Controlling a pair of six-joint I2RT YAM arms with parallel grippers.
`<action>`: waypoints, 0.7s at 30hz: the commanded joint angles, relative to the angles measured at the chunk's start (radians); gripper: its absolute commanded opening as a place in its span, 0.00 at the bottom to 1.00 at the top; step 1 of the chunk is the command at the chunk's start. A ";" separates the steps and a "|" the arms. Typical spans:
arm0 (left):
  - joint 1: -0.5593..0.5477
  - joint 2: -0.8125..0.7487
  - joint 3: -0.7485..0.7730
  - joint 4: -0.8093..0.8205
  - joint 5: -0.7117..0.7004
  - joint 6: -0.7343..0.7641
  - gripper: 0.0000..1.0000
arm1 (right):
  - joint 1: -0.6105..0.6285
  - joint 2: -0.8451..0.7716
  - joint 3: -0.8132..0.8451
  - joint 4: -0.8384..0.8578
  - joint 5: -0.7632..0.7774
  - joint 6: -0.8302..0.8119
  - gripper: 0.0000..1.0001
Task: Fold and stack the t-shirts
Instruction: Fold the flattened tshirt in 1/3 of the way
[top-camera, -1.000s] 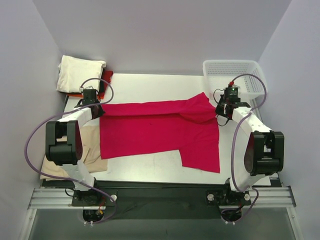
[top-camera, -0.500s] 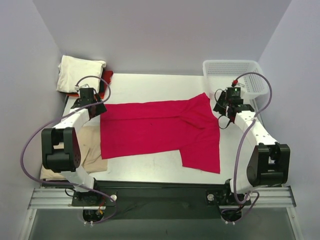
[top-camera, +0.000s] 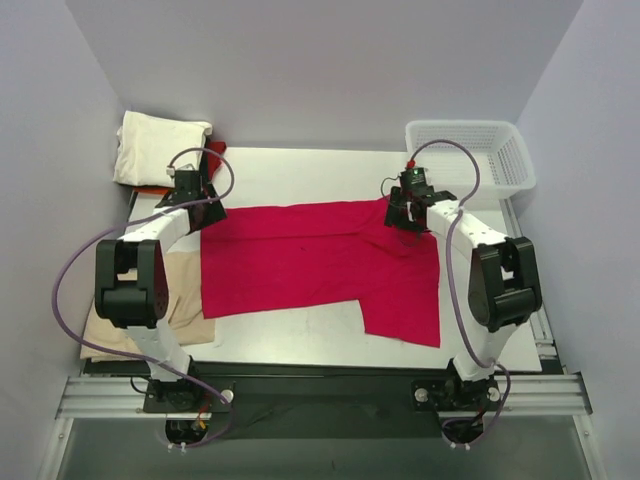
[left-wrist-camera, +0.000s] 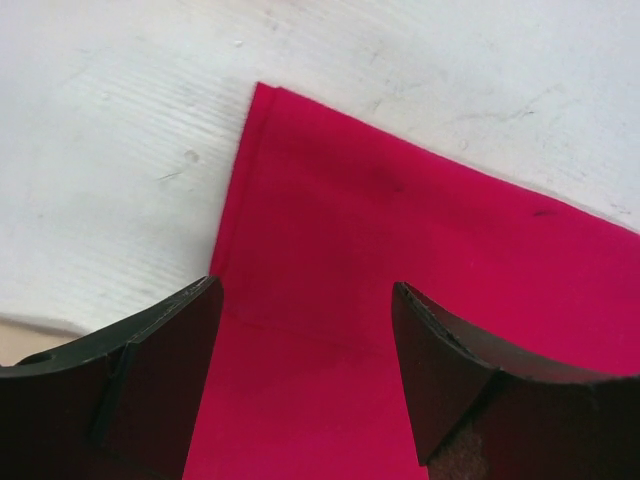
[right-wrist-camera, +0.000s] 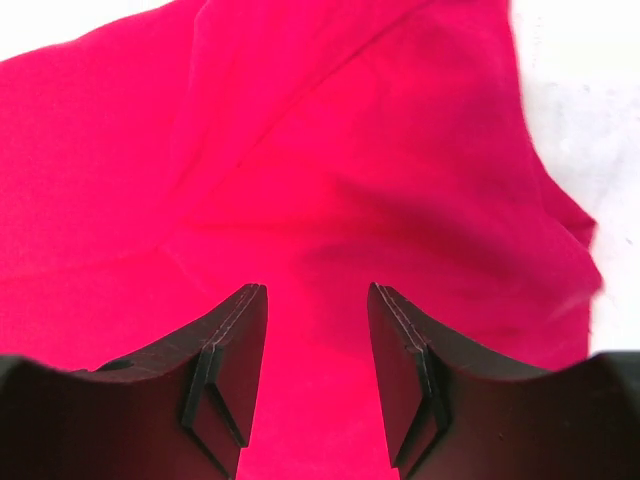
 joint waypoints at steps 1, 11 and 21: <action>-0.044 0.070 0.101 0.016 0.000 -0.020 0.79 | -0.002 0.072 0.103 -0.086 -0.020 0.015 0.45; -0.090 0.217 0.240 -0.134 -0.123 -0.069 0.79 | -0.002 0.167 0.166 -0.199 -0.026 0.036 0.44; -0.093 0.398 0.499 -0.356 -0.216 -0.121 0.79 | -0.002 0.236 0.198 -0.310 -0.074 0.077 0.43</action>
